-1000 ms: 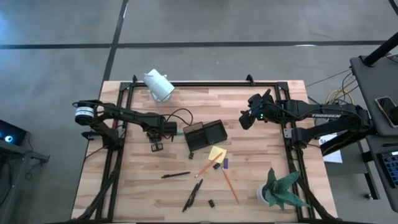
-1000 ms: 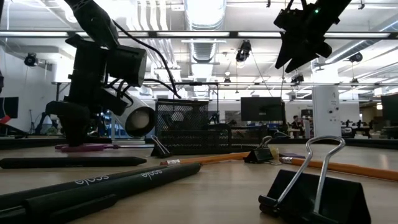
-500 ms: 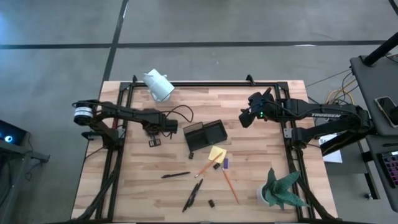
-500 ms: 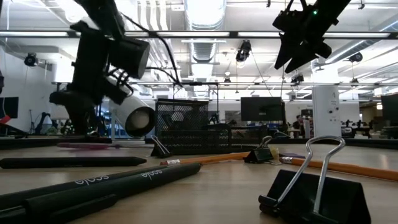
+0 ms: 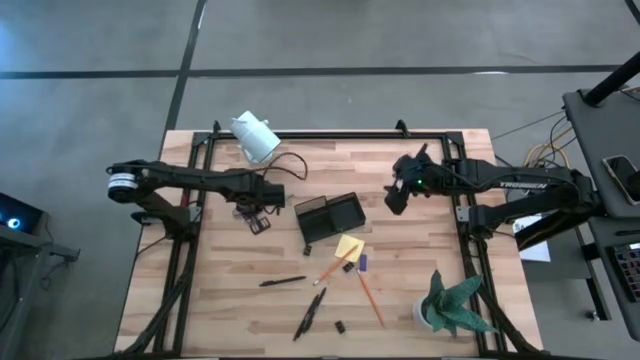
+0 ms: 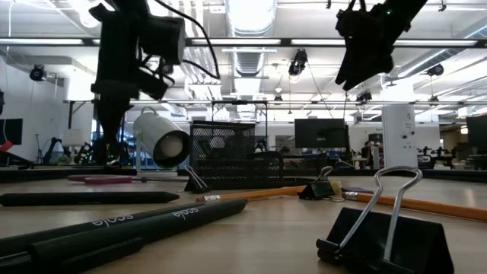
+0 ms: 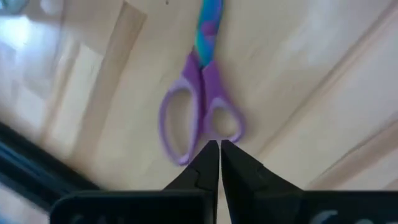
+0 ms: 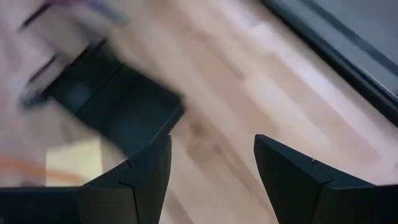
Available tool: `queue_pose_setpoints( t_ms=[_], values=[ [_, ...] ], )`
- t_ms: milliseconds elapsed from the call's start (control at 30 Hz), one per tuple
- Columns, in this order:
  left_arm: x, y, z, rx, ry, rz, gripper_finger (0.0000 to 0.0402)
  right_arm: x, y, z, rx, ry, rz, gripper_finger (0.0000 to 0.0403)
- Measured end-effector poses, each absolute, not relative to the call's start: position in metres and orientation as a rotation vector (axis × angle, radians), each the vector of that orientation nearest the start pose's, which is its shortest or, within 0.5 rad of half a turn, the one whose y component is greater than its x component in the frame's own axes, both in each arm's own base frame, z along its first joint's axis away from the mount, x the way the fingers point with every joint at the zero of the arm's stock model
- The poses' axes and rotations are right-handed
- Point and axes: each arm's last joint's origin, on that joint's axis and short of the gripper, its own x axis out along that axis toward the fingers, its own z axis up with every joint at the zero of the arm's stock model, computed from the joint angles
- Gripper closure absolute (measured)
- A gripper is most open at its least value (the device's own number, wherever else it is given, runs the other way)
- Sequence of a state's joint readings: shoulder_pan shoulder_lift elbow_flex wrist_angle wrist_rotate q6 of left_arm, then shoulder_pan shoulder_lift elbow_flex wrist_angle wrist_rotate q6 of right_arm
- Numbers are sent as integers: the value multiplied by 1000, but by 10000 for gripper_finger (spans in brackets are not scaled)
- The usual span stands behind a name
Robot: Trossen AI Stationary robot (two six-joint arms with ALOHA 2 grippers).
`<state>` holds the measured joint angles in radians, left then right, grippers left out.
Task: Pick and place office supplies into organizer
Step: Put the purple scissors into the black desk organizer
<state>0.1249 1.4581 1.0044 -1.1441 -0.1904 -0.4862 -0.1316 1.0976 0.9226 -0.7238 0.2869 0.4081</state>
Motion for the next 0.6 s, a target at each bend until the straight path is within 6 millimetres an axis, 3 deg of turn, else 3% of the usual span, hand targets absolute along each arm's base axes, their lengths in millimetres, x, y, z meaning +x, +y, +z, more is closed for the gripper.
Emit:
queue_pose_setpoints(
  t_ms=[133, 300, 600],
  values=[
    [222, 36, 225, -510, 1345, 697, 401, 215, -35, 273, 175, 877, -481, 181],
    [205, 35, 219, -619, 1310, 769, 368, 230, -35, 268, 69, 941, -414, 181],
    [206, 36, 203, -550, 1397, 745, 263, 267, -37, 267, -36, 1039, -352, 181]
  ],
)
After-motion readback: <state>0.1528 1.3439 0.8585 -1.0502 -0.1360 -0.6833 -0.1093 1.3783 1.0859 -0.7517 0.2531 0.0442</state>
